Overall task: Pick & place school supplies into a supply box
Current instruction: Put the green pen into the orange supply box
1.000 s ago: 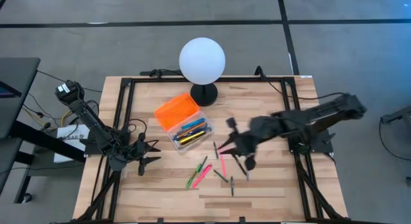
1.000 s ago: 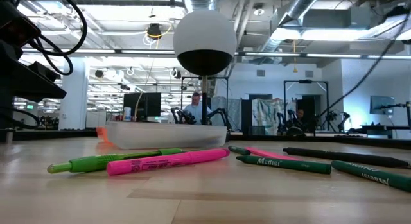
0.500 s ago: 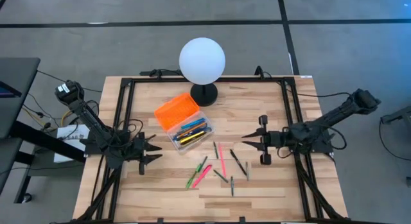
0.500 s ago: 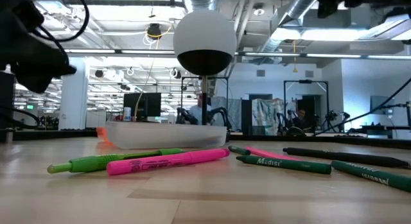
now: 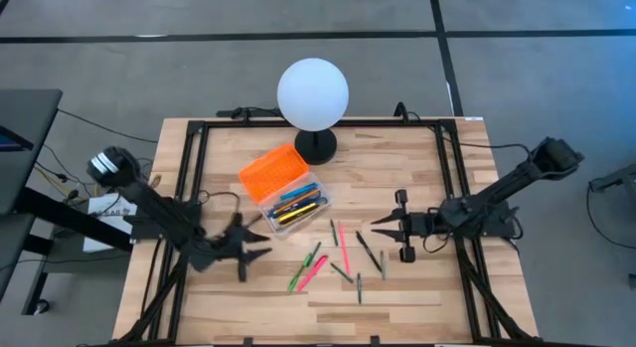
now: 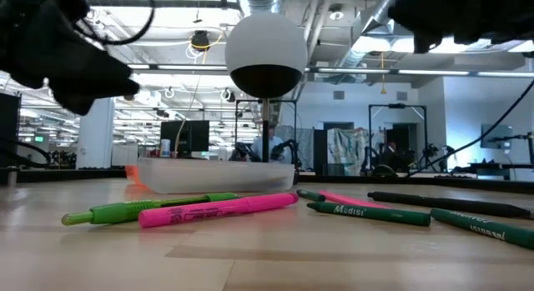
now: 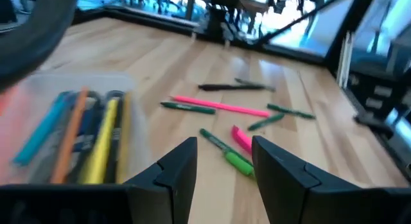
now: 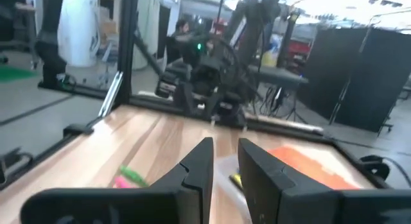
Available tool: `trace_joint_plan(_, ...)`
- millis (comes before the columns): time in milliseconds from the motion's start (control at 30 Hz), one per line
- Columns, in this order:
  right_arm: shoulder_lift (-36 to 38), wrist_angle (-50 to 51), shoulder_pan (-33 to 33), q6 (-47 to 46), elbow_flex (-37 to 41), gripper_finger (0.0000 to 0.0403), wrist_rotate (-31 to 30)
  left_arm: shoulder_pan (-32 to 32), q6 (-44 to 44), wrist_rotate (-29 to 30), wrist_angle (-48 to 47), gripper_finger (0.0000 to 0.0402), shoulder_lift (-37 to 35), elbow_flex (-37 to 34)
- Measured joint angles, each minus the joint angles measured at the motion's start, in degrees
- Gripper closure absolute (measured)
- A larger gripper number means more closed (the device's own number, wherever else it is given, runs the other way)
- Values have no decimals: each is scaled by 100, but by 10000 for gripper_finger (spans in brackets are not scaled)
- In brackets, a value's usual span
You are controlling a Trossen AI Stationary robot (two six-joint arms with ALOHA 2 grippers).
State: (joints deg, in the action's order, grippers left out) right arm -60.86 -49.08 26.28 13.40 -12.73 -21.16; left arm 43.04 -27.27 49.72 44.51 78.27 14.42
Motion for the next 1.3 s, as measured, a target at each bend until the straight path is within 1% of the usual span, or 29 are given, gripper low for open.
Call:
trace_joint_plan(67,-192,-53,10,-93,0,338,-2,-77,239,-194,1,260,547,458)
trace_joint_plan(167,-464,-230,39,-215,0,338,-22,-109,729,-292,-65,260,1268,1123)
trace_joint_plan(233,-695,-338,98,-282,0,338,-45,-113,1018,-300,-247,260,1579,1542)
trace_joint_plan(333,-1026,-422,232,-358,0,338,-260,-115,1079,-392,-864,260,1881,2143)
trace_joint_plan(400,-1263,-431,315,-447,0,338,-507,-129,928,-481,-1495,260,2011,2516)
trace_joint_plan(467,-1481,-497,394,-520,0,338,-765,-159,597,-568,-2215,260,2106,2880)
trace_joint_plan(567,-1804,-781,478,-542,0,338,-1083,-254,-82,-726,-3330,260,2130,3359)
trace_joint_plan(667,-2078,-1075,511,-541,0,338,-1227,-376,-796,-912,-4130,260,2130,3710)
trace_joint_plan(733,-2223,-1245,509,-541,0,338,-1227,-461,-1157,-1102,-4495,260,2127,3898)
trace_joint_plan(833,-2491,-1489,509,-537,0,338,-1232,-599,-1633,-1501,-4720,260,2125,3949)
trace_joint_plan(933,-2736,-1723,509,-539,0,338,-1236,-663,-1872,-1512,-4830,263,2144,3949)
trace_joint_plan(1067,-3023,-1965,498,-537,0,338,-1236,-712,-1956,-1594,-4850,275,2304,3944)
trace_joint_plan(1133,-3140,-1996,474,-519,3,338,-1235,-743,-1940,-1769,-4707,280,2455,3969)
trace_joint_plan(1300,-3355,-2376,420,-439,6,338,-1233,-770,-1941,-2009,-4893,285,2775,4098)
